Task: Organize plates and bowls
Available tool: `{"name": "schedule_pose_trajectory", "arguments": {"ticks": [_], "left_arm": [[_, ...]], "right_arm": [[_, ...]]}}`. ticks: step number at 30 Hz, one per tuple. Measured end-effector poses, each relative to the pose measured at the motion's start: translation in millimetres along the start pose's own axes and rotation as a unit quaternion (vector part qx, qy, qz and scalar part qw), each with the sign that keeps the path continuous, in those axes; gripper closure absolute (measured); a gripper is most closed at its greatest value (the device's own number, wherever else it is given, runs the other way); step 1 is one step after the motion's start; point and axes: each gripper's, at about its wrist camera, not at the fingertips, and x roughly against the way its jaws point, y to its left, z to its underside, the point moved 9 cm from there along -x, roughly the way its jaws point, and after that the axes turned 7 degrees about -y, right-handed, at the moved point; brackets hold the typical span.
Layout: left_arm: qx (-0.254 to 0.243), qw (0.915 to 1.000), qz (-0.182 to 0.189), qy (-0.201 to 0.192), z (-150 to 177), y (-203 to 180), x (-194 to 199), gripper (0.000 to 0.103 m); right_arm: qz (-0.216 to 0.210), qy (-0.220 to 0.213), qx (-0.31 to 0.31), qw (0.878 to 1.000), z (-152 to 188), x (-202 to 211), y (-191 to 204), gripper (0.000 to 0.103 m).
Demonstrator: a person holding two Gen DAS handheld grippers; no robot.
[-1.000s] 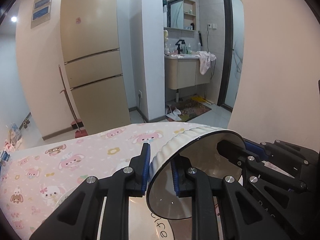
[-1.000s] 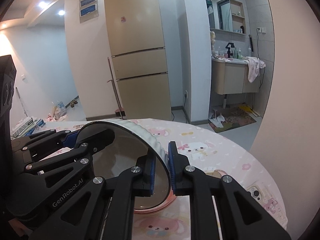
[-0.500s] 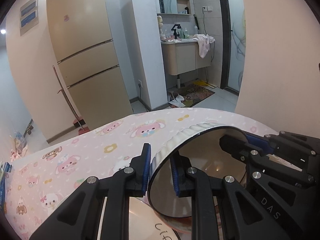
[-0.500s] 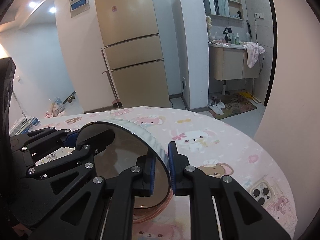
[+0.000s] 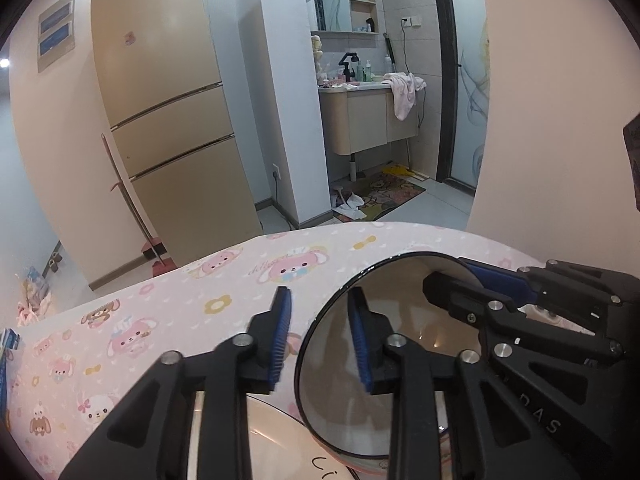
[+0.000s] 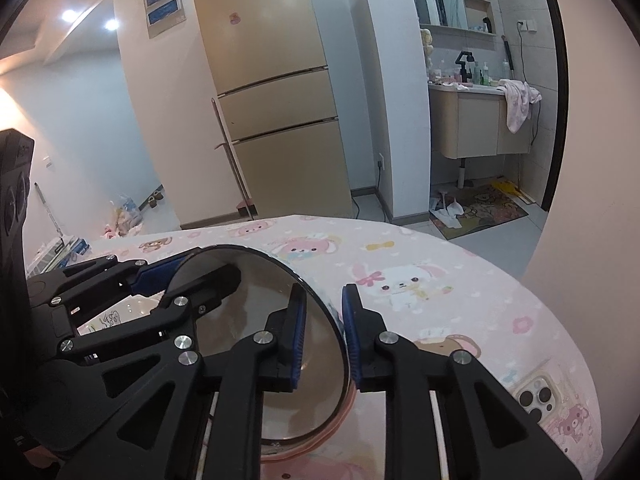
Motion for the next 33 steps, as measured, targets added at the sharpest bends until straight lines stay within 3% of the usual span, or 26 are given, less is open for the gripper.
{"name": "schedule_pose_trajectory", "arguments": {"ticks": [3, 4, 5, 7, 9, 16, 18, 19, 20, 21, 23, 27, 30, 31, 32, 33], "left_arm": [[0.014, 0.9999, 0.008, -0.003, -3, 4, 1, 0.072], [0.017, 0.9998, 0.004, -0.012, -6, 6, 4, 0.078], [0.021, 0.9996, 0.008, -0.015, -9, 7, 7, 0.098], [0.025, 0.9994, 0.026, -0.003, -12, 5, 6, 0.098], [0.024, 0.9996, 0.016, 0.004, -13, 8, 5, 0.098], [0.000, 0.9997, 0.004, -0.023, -20, 9, 18, 0.097], [-0.012, 0.9997, 0.001, -0.020, -17, 9, 22, 0.092], [-0.015, 0.9997, -0.001, -0.020, -16, 10, 25, 0.086], [-0.014, 0.9996, -0.002, -0.023, -15, 11, 28, 0.067], [-0.010, 0.9994, -0.004, -0.032, -16, 13, 33, 0.036], [0.002, 0.9976, -0.016, -0.067, -21, 21, 48, 0.010], [-0.004, 0.9933, -0.027, -0.113, -30, 29, 76, 0.010], [0.007, 0.9890, -0.029, -0.145, -34, 36, 101, 0.010], [0.014, 0.9865, -0.023, -0.162, -36, 38, 112, 0.010], [0.018, 0.9844, -0.018, -0.174, -36, 39, 121, 0.010], [0.021, 0.9821, -0.017, -0.186, -37, 41, 131, 0.009]], "right_arm": [[-0.008, 0.000, -0.005, 1.000, -2, 0, 2, 0.084], [-0.011, -0.005, -0.009, 1.000, -4, 2, 2, 0.087], [0.000, -0.015, -0.005, 1.000, -8, 5, 1, 0.098], [-0.002, -0.028, 0.011, 1.000, -16, 10, 4, 0.103], [0.004, -0.024, 0.020, 0.999, -21, 10, 6, 0.103], [-0.005, -0.021, 0.010, 1.000, -28, 13, 6, 0.101], [-0.008, -0.019, 0.007, 1.000, -27, 16, 3, 0.098], [-0.008, -0.019, 0.006, 1.000, -27, 19, 2, 0.093], [-0.009, -0.019, 0.004, 1.000, -27, 21, 2, 0.084], [-0.012, -0.021, 0.000, 1.000, -28, 24, 1, 0.080], [-0.017, -0.027, -0.009, 0.999, -29, 32, 0, 0.067], [-0.008, -0.041, -0.008, 0.999, -32, 48, -1, 0.059], [0.005, -0.072, -0.009, 0.997, -36, 65, -1, 0.026], [0.009, -0.089, -0.011, 0.996, -39, 72, 0, 0.009], [0.012, -0.105, -0.013, 0.994, -40, 79, 1, 0.000], [0.013, -0.125, -0.016, 0.992, -42, 86, 2, 0.000]]}}
